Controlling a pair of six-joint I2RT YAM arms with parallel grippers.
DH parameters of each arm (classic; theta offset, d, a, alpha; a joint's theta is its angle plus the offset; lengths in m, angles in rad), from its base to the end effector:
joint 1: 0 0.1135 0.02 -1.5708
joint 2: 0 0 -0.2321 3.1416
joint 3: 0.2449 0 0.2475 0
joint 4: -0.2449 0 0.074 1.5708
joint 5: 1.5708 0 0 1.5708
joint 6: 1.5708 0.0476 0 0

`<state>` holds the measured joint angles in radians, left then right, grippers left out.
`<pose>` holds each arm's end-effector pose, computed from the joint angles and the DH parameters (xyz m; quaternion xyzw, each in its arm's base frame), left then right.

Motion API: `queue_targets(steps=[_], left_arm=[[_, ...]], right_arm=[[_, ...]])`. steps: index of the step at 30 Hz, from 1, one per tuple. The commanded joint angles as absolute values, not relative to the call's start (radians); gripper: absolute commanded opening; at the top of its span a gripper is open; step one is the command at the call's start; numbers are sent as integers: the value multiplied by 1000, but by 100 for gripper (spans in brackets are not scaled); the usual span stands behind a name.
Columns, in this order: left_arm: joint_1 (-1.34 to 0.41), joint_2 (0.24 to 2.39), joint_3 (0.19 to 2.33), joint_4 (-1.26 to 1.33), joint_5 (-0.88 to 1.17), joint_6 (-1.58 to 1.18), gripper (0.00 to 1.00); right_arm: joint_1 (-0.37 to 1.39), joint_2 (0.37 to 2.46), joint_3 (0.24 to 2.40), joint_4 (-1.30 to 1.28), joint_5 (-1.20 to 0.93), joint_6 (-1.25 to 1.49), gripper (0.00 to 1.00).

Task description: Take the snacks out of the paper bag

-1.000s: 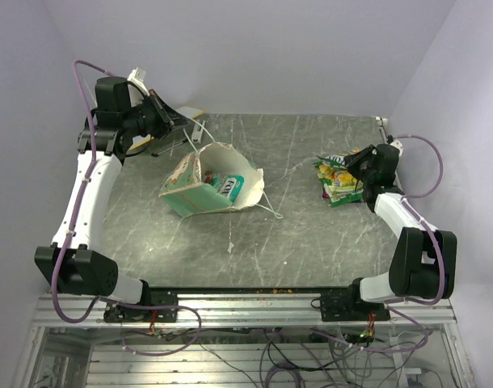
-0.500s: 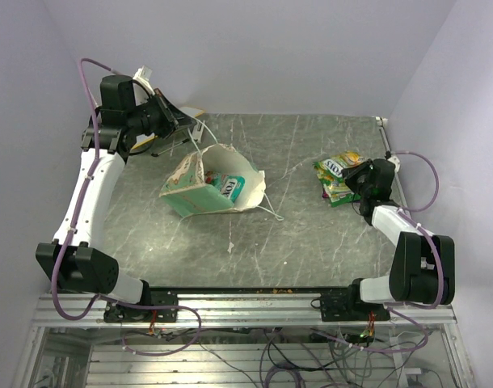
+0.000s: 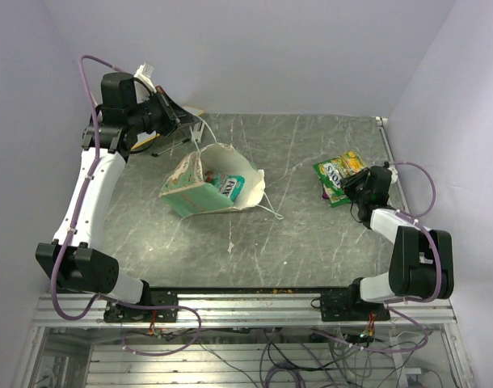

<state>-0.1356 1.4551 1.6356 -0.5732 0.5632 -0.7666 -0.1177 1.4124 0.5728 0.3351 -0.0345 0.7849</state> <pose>0.3178 -0.0690 0.4025 -0.1011 0.8072 -0.4406 0.3796 0.2930 -0.0330 0.1453 0.3677 0.7787 0.1804 0.4753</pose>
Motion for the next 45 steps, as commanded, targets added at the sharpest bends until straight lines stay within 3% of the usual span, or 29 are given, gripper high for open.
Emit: queue_targets(steps=[1,9,21,29,37,45], left_arm=[[-143,1444,1647,-547,591,-774,7],[-145,1447,1649,-540,596,-784,7],[-146,1417,1583,-505,615,-815,7],[-178,1369,1488,-450,627,-868,7],[-283,1299,1400,-467,559,-882,7],[-334,1226,1294,-477,530,-888,7]], right_arm=[[-133,1430,584,296,-10,789,30],[-137,1373,641,182,-1,757,55],[-122,1254,750,-104,32,664,78],[-34,1199,864,-214,143,460,82],[183,1258,958,-186,-229,290,81],[515,1198,858,102,-369,300,75]])
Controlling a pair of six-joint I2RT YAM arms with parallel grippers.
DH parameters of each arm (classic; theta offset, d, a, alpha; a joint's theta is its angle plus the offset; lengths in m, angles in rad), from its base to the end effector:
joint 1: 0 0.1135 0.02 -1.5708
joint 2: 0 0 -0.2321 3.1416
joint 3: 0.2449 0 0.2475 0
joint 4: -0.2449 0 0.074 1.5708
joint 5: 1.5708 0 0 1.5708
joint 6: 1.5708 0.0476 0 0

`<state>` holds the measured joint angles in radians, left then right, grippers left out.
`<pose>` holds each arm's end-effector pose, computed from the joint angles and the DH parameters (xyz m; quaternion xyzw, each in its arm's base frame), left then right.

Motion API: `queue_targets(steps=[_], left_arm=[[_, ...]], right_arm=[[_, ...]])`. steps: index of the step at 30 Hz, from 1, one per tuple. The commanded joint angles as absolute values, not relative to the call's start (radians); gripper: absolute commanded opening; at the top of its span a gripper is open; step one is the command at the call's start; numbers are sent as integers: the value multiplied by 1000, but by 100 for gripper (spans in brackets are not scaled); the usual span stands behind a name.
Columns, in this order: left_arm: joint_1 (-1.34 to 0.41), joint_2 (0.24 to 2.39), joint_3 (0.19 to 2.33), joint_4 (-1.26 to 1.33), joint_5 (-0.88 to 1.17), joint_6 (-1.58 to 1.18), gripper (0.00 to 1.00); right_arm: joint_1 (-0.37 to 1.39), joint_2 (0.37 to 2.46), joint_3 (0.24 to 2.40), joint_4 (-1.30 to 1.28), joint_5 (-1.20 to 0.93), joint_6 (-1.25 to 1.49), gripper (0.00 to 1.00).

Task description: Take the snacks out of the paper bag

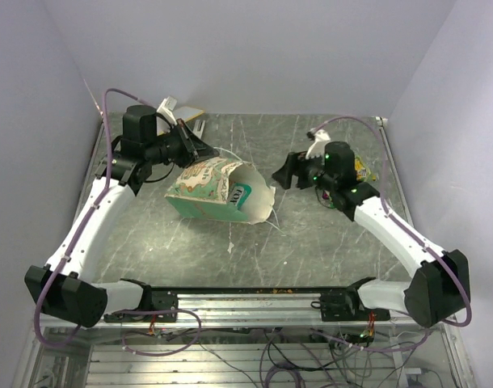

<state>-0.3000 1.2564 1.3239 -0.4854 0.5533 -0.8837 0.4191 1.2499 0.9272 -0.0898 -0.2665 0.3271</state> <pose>0.2681 -0.1091 0.3638 -0.0895 0.8153 -0.4826 0.3074 0.2720 0.1349 0.2664 -0.1108 0.8253 0.3013 0.4646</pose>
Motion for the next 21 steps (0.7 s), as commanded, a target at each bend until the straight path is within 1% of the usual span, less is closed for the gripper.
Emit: queue_targets(steps=[1,4,10,14,17,21], left_arm=[[-344,1222,1290,-489,526,-884,7],[-375,1213,1280,-521,507,-865,7],[-383,1208,1286,-577,470,-843,7],[-384,1230,1304,-552,466,-866,7],[-385,1255,1314,-512,476,-894,7],[-387,1308,1373,-519,490,-894,7]], right_arm=[[547,1186,824,153,-367,290,74],[591,1171,768,227,-375,283,72],[643,1194,673,311,-397,299,65],[673,1219,618,387,-250,465,49],[731,1262,589,455,-105,598,49],[781,1382,603,487,29,790,49]])
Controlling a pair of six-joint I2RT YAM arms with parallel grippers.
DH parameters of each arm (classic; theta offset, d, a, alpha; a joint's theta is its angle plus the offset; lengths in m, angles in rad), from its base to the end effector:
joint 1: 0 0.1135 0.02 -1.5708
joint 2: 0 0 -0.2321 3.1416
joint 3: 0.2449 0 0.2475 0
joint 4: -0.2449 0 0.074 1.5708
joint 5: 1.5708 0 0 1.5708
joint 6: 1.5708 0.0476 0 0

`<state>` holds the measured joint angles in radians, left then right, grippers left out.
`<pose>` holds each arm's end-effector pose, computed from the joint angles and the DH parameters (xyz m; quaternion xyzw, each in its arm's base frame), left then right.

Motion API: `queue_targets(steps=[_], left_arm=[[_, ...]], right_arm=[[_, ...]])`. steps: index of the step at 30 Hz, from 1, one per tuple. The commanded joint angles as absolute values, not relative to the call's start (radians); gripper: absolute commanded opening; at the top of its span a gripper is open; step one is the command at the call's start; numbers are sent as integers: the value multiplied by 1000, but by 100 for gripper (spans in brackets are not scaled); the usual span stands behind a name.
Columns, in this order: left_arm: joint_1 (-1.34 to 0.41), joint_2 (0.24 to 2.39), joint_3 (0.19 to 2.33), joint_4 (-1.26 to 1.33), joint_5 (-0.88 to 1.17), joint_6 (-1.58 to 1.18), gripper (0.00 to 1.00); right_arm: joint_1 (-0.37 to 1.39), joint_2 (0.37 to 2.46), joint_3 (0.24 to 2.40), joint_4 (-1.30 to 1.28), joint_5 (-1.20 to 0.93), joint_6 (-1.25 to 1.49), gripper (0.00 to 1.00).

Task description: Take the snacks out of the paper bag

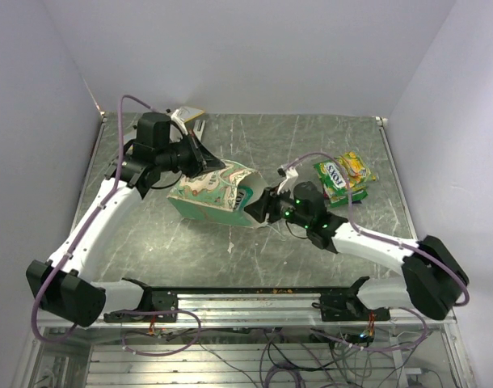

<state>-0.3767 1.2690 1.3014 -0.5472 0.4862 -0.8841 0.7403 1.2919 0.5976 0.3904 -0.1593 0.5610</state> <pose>0.2616 -0.1274 0.3457 -0.0930 0.8420 -0.4562 0.2724 0.2123 0.2042 0.1929 -0.1188 0.7960 0.4084 0.4307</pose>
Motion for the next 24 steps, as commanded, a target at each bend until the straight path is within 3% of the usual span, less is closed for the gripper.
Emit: queue_targets(steps=[1,7,24], left_arm=[[-388,1319,1387,-527,491,-888,7],[-391,1337,1406,-539,492,-881,7],[-397,1347,1423,-552,529,-870,7]], right_arm=[[791,1406,610,494,50,842,49],[819,1544,679,429,219,1036,57],[827,1854,888,433,294,1280,71]])
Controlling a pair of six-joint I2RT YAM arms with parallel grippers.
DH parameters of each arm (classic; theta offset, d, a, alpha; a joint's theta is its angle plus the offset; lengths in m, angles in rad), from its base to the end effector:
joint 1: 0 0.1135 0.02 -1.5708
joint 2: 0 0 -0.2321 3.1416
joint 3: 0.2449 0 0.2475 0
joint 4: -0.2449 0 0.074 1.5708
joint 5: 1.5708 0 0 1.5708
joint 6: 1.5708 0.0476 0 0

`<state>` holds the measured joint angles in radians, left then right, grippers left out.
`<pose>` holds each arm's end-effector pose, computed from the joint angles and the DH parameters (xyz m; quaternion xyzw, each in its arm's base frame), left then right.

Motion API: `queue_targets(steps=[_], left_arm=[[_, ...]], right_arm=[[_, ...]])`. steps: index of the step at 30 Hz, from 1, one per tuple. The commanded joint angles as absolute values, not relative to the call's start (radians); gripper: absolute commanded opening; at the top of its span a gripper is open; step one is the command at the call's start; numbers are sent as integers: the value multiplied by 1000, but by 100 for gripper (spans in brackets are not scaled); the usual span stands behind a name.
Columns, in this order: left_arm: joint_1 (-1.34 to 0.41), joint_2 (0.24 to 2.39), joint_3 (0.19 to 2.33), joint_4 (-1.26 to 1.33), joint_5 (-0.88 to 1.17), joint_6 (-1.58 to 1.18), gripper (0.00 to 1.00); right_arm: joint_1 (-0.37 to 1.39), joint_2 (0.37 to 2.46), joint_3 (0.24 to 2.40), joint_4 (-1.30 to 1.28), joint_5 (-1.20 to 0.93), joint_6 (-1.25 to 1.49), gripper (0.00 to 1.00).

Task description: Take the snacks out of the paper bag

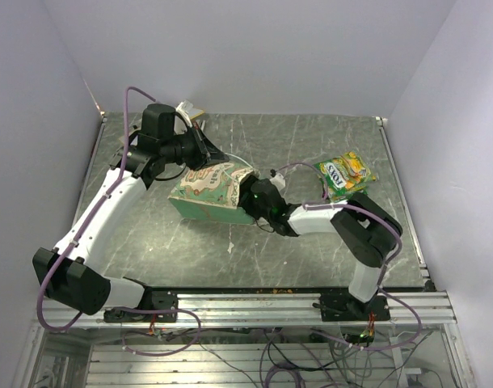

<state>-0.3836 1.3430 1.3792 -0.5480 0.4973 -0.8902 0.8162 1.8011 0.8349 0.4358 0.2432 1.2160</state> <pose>0.2756 -0.1357 0.3515 -0.0893 0.8410 -0.4619 0.2673 0.2567 0.2563 0.1152 0.2301 0.8322 0.3640 0.3493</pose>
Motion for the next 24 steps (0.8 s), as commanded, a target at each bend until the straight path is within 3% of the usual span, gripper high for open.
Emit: queue_targets(steps=[1,6,9,12,24], left_arm=[[-397,1348,1427,-557,529,-864,7],[-397,1337,1409,-548,533,-868,7],[-397,1324,1392,-539,535,-874,7],[-397,1319,1396,-557,534,-860,7],[-396,1307,1409,-547,509,-862,7]], right_arm=[[830,1866,902,435,298,1279,71],[835,1928,943,441,313,1293,62],[835,1946,953,475,310,1293,42],[834,1955,974,506,302,1275,29],[829,1850,1007,512,264,1119,0]])
